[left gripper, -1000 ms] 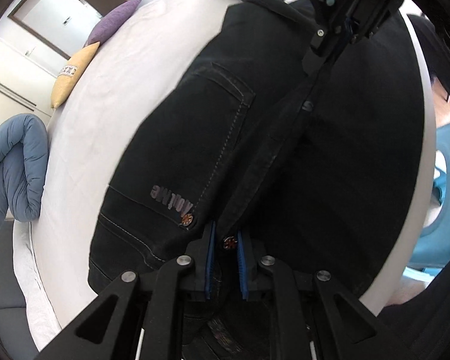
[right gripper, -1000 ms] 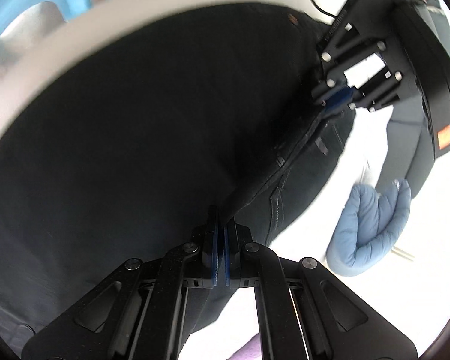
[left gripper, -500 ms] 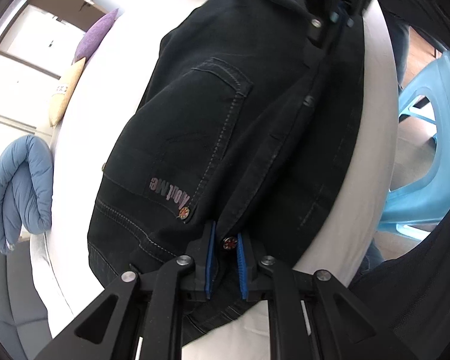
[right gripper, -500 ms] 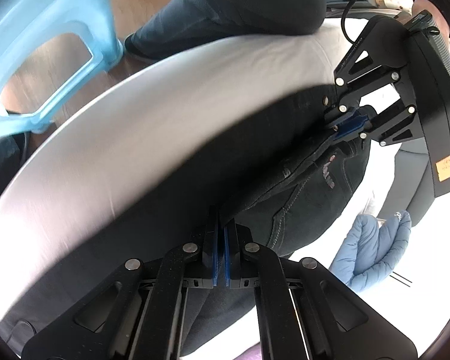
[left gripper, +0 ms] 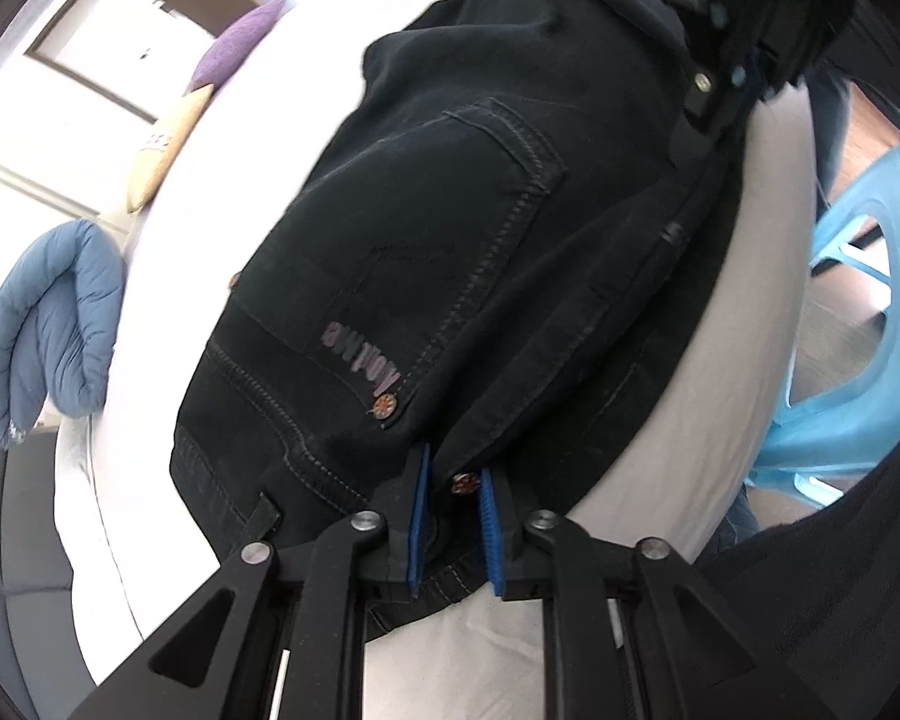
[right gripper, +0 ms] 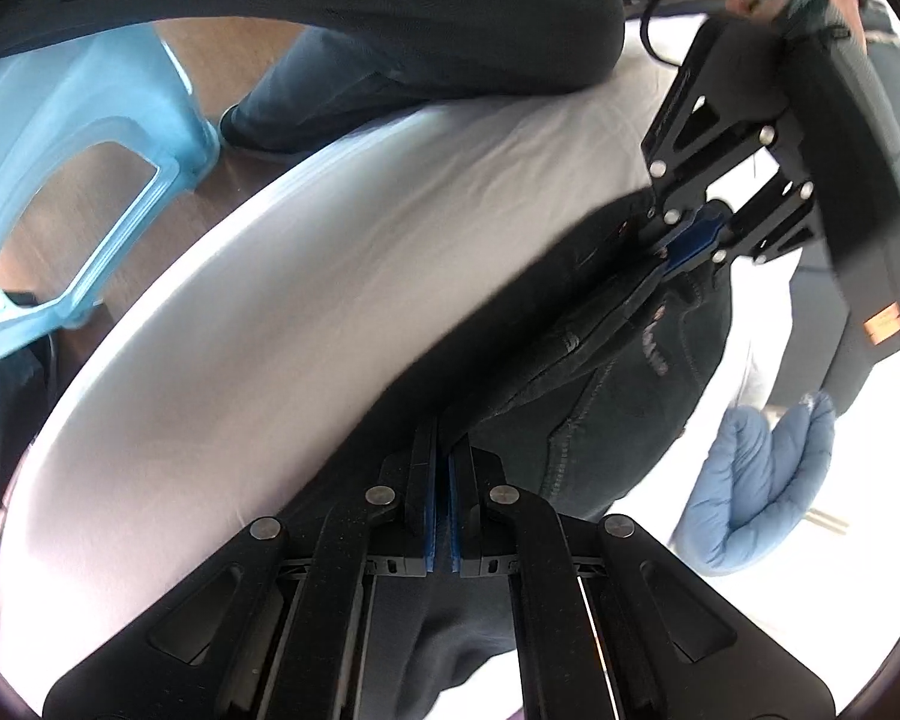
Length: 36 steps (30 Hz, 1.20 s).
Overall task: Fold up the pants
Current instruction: 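Lower the jeans back-pocket side up onto the bed and open both grippers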
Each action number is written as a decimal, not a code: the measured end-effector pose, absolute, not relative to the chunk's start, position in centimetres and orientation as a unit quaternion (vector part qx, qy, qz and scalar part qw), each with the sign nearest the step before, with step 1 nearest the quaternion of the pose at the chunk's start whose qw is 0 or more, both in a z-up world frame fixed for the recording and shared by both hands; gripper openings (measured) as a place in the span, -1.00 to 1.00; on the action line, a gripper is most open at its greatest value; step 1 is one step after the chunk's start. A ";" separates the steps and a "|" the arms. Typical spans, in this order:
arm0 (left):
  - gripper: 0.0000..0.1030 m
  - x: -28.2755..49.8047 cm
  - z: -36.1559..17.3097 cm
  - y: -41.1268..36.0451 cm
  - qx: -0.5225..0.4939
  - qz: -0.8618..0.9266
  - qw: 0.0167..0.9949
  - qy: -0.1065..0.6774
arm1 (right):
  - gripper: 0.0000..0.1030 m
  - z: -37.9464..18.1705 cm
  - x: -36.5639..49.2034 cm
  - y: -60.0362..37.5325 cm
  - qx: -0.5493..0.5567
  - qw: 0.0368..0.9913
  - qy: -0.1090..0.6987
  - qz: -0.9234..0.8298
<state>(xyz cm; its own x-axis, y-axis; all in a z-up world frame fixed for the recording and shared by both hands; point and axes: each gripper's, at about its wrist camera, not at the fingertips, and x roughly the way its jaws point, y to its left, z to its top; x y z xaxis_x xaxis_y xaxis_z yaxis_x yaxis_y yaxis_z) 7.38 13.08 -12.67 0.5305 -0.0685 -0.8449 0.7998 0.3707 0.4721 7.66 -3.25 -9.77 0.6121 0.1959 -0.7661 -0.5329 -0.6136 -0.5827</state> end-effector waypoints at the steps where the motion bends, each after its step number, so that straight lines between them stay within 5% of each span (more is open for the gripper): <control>1: -0.53 7.3 -12.5 13.3 0.474 -0.290 0.739 0.382 | -0.96 -9.9 7.9 -3.2 -0.790 0.430 0.109 0.424; 9: 0.28 8.9 -9.2 16.7 0.400 -0.258 0.772 0.421 | -0.95 -10.3 8.7 -2.4 -0.772 0.478 0.133 0.397; 18: 0.28 11.2 -5.6 13.0 0.265 -0.235 0.843 0.406 | -0.94 -11.2 8.4 -1.0 -0.756 0.531 0.152 0.351; 24: 0.29 13.9 -11.8 9.9 0.255 -0.233 0.793 0.502 | -0.93 -11.8 7.6 -1.0 -0.747 0.566 0.136 0.320; 36: 0.32 11.9 -12.2 12.4 0.213 -0.224 0.790 0.529 | -0.88 -12.8 6.8 -0.9 -0.744 0.588 0.124 0.293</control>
